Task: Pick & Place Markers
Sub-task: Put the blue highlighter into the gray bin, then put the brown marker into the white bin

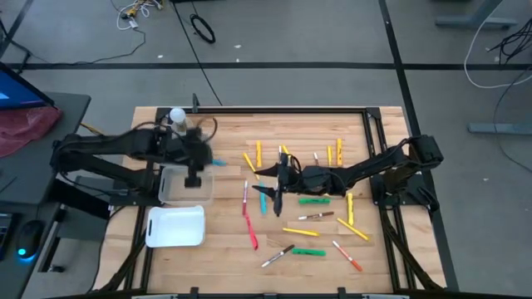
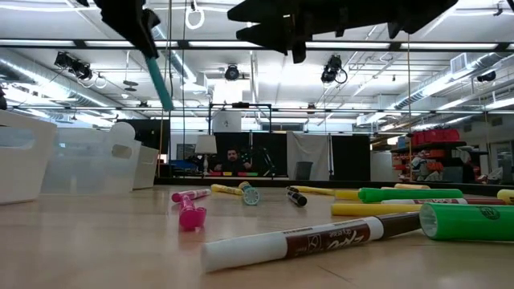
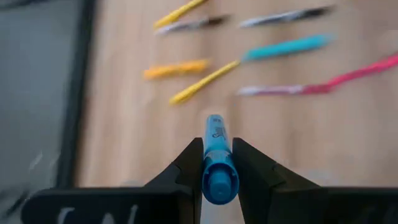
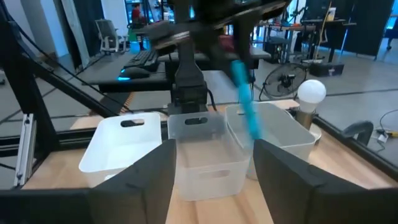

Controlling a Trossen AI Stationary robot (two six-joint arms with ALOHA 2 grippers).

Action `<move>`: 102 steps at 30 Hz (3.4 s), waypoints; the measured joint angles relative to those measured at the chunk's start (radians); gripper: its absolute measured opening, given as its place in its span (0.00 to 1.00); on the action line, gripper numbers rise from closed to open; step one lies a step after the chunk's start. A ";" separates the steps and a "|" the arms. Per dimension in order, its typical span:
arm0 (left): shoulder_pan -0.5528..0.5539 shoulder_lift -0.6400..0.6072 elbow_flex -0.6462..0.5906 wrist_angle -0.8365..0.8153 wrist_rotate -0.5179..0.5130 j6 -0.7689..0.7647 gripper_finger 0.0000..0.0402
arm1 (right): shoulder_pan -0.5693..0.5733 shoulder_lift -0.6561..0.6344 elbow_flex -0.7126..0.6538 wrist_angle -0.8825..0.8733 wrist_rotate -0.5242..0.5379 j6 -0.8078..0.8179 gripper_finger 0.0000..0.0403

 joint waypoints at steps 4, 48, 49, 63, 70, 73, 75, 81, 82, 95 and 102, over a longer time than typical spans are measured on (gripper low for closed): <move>0.147 -0.033 0.002 -0.102 -0.016 -0.057 0.18 | 0.000 -0.001 0.001 -0.008 -0.003 -0.002 0.54; 0.974 -0.051 -0.493 0.339 0.398 -0.175 0.20 | 0.010 0.000 0.001 -0.066 -0.005 -0.003 0.54; 0.979 -0.051 -0.497 0.342 0.389 -0.182 0.21 | 0.010 0.000 0.001 -0.066 -0.005 -0.003 0.54; 0.996 0.053 -0.499 0.337 0.435 -0.160 0.27 | 0.010 0.001 0.001 -0.065 -0.005 -0.004 0.54; 0.995 0.145 -0.494 0.331 0.432 -0.071 0.23 | 0.010 0.001 0.001 -0.065 -0.005 -0.005 0.54; 0.984 0.144 -0.455 0.305 0.415 -0.046 0.19 | 0.010 0.001 0.001 -0.065 -0.005 -0.005 0.54; 0.972 0.127 -0.412 0.260 0.407 -0.022 0.17 | 0.010 0.001 0.001 -0.064 -0.005 -0.005 0.54; 0.894 0.032 -0.285 0.177 0.331 -0.003 0.07 | 0.009 0.001 0.001 -0.063 -0.005 -0.008 0.54; 0.873 0.005 -0.275 0.179 0.329 -0.003 0.05 | 0.009 -0.002 0.001 -0.069 -0.005 -0.012 0.54; 0.362 -0.372 -0.465 0.661 0.332 -0.207 0.01 | -0.028 -0.208 0.002 -0.808 0.109 0.286 0.54; 0.062 -0.343 -0.613 1.027 0.163 -0.238 0.02 | -0.084 -0.065 0.002 -0.805 0.108 0.440 0.54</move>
